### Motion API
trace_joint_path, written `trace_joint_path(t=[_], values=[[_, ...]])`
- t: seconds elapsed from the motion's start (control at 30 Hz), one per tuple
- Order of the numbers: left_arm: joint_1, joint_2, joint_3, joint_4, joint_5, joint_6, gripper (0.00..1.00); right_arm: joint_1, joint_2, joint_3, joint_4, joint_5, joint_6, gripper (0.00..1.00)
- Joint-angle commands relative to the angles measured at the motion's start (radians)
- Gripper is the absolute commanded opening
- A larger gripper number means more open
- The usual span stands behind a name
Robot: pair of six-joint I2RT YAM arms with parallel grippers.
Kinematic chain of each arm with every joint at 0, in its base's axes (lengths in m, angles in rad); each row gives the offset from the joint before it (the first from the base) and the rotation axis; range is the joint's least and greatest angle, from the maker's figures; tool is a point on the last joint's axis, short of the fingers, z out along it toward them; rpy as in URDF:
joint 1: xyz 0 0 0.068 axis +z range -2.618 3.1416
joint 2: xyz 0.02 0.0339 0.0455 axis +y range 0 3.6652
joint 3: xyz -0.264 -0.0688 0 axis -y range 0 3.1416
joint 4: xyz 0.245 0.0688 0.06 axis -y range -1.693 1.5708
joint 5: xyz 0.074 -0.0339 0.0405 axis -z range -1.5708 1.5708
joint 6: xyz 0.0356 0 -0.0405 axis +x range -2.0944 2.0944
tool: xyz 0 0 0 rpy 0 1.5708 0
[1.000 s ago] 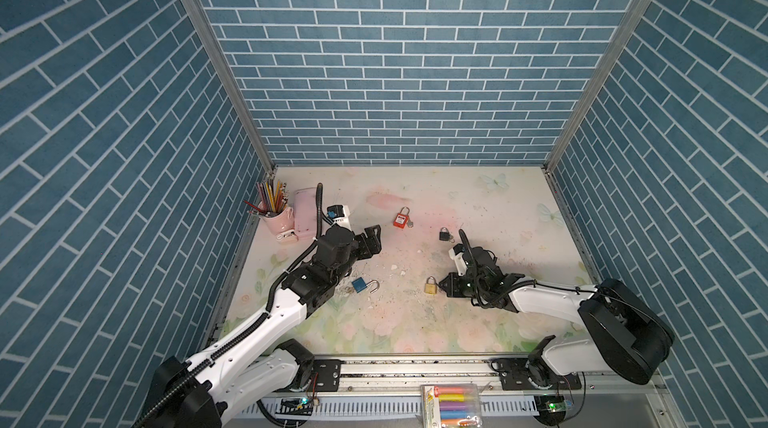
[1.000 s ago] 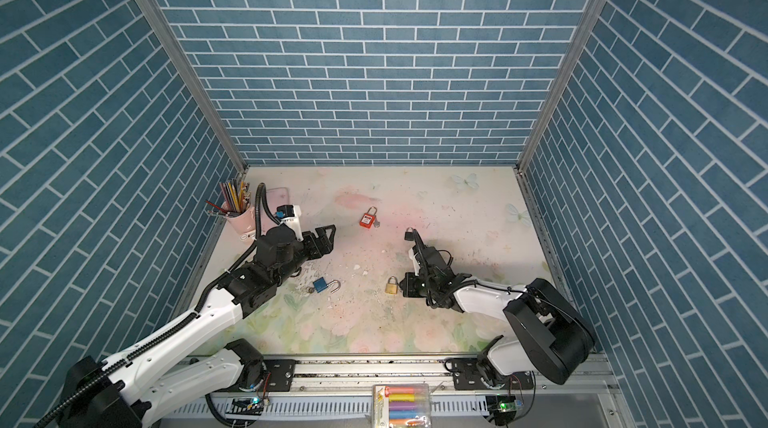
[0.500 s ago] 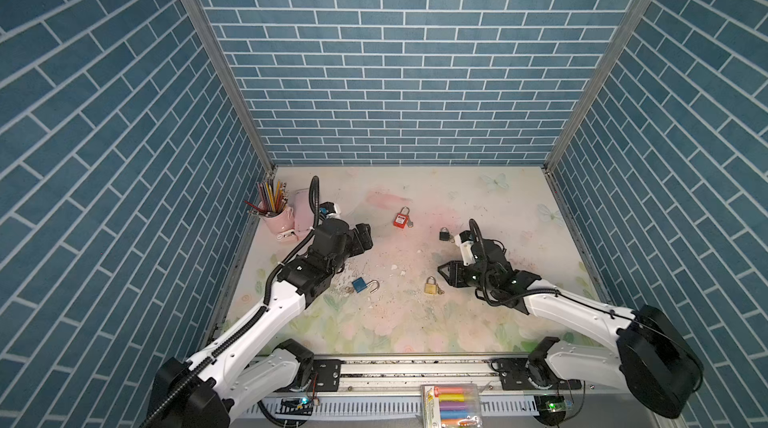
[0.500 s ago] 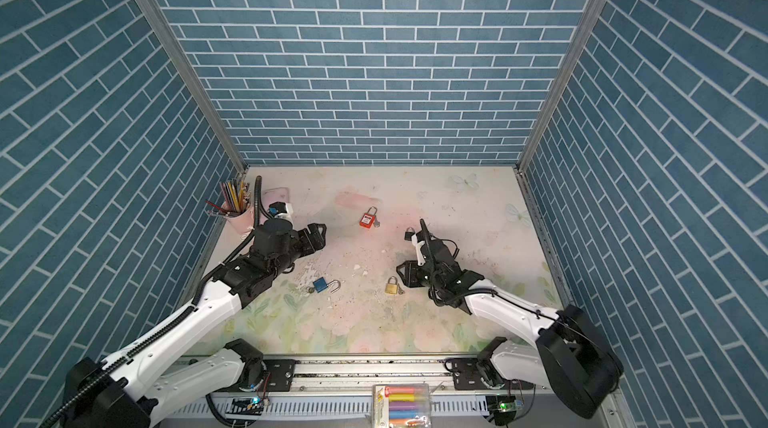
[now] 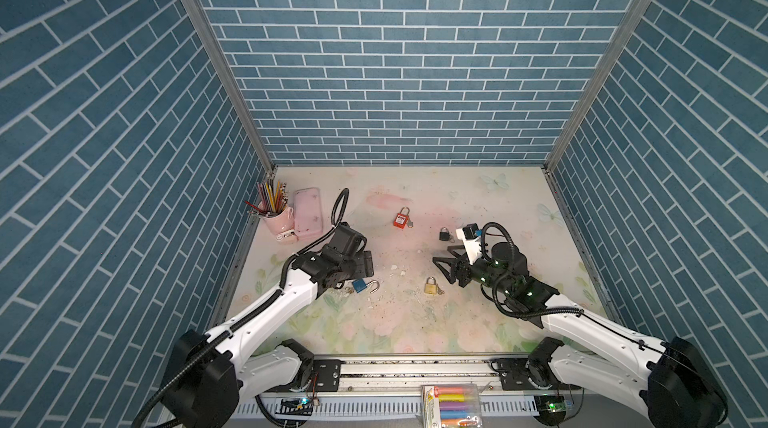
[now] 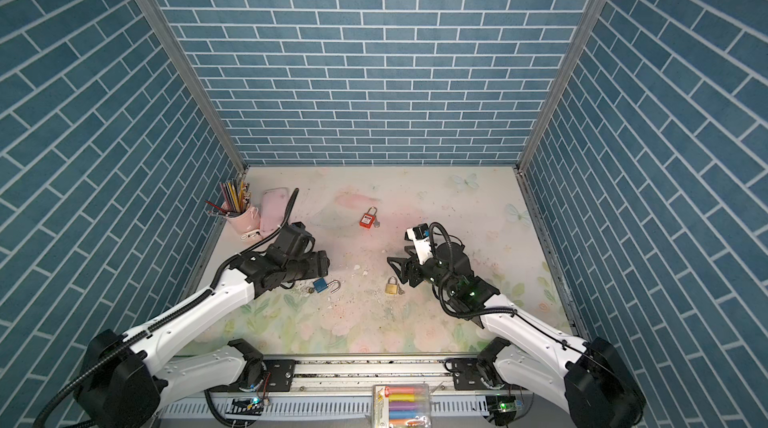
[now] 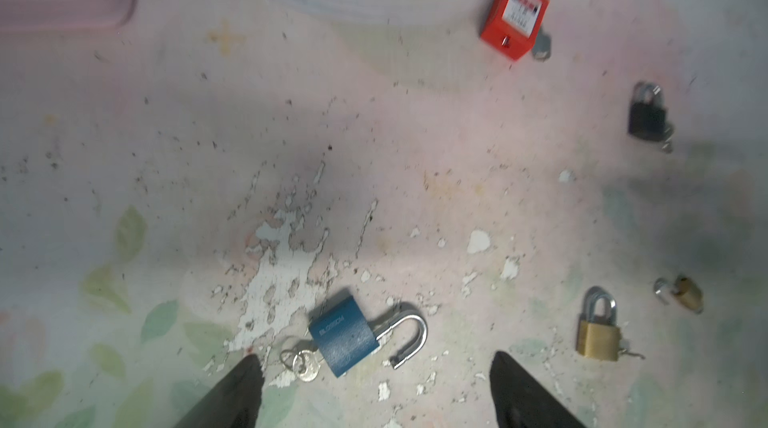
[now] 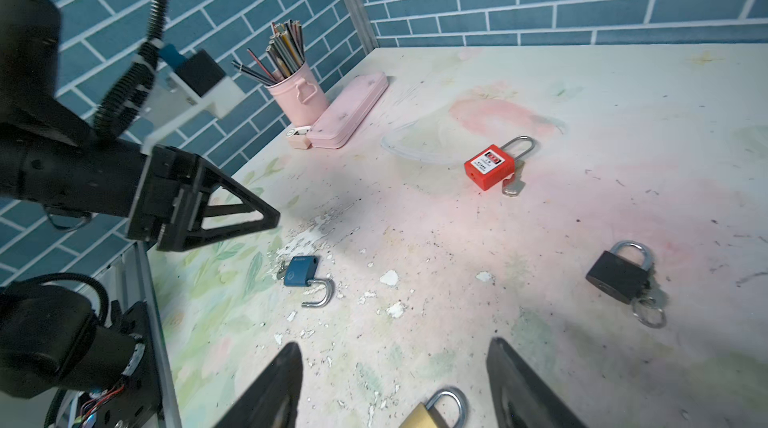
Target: Lock with the key
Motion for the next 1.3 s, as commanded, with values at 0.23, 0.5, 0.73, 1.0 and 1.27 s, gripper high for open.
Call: trace_joint_path(t=[0.23, 0.5, 0.73, 1.0, 1.27], values=[[-0.028, 0.173, -0.034, -0.045, -0.032, 0.081, 0.87, 0.005, 0.053, -0.008, 0.043, -0.21, -0.064, 0.74], [-0.062, 0.26, -0.028, -0.038, -0.095, 0.115, 0.87, 0.005, 0.026, -0.009, 0.018, -0.145, -0.072, 0.74], [-0.062, 0.317, 0.008, -0.057, -0.196, 0.11, 0.87, 0.003, 0.018, -0.007, 0.017, -0.116, -0.085, 0.74], [-0.051, 0.399, 0.051, -0.004, -0.192, 0.149, 0.86, 0.002, 0.04, 0.002, 0.02, -0.109, -0.087, 0.74], [-0.048, 0.381, -0.002, 0.048, -0.094, 0.08, 0.72, 0.001, 0.037, 0.003, 0.007, -0.082, -0.089, 0.74]])
